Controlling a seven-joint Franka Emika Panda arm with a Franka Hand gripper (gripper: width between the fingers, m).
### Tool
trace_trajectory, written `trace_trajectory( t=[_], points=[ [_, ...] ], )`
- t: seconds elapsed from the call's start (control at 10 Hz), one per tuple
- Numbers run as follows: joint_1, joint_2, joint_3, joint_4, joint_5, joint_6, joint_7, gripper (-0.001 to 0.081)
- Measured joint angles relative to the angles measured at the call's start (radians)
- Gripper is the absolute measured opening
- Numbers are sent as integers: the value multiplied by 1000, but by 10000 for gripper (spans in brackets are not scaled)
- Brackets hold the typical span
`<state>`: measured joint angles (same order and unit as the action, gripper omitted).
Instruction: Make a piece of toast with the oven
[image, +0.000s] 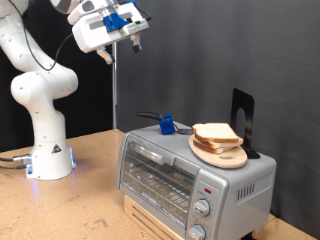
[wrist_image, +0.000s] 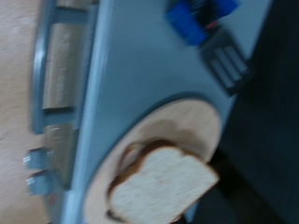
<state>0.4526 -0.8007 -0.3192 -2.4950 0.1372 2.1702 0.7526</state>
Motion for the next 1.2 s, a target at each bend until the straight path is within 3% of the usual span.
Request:
trace_trajectory(
  t=[0.2,0.3,0.4,0.6,0.9,1.2],
  points=[
    [72,37,-101,49,77,-113,-68,801],
    [86,94,-113,90,78,-153,-77,801],
    [85,88,-112,84,78,-136,-77,801],
    [103,74,-147,90,191,-179,-83,801],
    [94,113,-188,96,249,-78,-5,801],
    [94,233,-228,140,217,-73,-40,801]
  ],
)
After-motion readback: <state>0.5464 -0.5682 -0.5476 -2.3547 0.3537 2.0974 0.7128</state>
